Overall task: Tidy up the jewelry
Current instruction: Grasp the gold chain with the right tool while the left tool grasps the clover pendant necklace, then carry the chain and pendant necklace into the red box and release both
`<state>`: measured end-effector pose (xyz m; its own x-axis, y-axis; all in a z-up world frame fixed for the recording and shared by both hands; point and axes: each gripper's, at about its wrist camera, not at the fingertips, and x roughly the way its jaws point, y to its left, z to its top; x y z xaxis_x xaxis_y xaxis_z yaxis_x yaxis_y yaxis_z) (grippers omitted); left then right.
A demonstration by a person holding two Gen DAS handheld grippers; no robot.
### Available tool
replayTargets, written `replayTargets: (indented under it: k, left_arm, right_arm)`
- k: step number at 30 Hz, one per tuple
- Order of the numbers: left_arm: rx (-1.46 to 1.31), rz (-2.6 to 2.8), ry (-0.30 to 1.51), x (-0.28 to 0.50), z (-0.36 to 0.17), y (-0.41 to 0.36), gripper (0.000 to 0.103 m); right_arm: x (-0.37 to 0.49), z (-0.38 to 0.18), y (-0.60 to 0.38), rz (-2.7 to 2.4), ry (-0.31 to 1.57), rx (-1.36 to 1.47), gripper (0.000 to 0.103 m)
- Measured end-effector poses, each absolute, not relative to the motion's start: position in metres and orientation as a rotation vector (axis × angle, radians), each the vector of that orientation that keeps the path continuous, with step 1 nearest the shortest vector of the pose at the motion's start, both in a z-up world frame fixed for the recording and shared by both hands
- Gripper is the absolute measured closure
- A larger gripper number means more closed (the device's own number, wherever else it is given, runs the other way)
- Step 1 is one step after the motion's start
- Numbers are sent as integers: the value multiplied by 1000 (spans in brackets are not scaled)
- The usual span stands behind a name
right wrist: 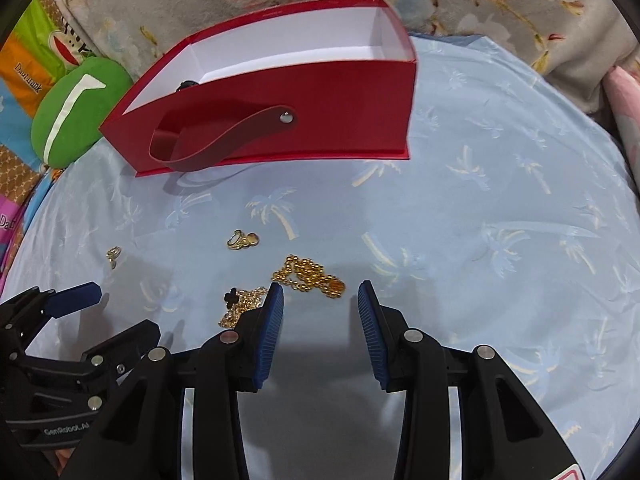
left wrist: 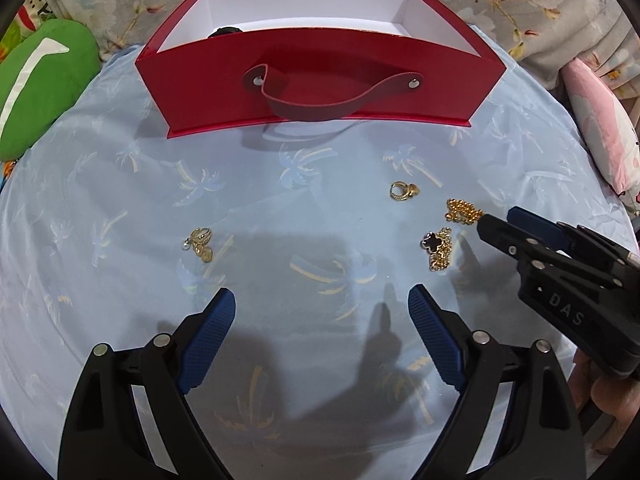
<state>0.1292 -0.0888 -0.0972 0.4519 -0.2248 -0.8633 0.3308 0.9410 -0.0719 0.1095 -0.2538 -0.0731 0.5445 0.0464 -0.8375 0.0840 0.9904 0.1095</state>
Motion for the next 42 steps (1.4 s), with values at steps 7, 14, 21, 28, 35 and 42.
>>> replayTargets:
  k: [7,14,21,28,35,42]
  left_arm:
    - [92,-348,1055,130,-97,-87,17]
    - [80,-385,1060,128,-97,-92,18]
    - [91,-436,1069,129,-98,-111,18]
    - [81,-500,1110,137,-105,-146,18]
    - [167,-468,1055,139,-108,-173,41]
    - [206,-501,1037,132,-106,-178,86]
  right_arm:
    - [124,-83,-246,-13,1015,118,65]
    - [130,-84,-247,-46,1006,79,90]
    - [107,-77,-268,-103,992,110,100]
    - [64,-59,-298,-171,962,195,100]
    - [44,-56,-307,-192,959,229,100]
    - [41,-53,-307,-187,947,259,100]
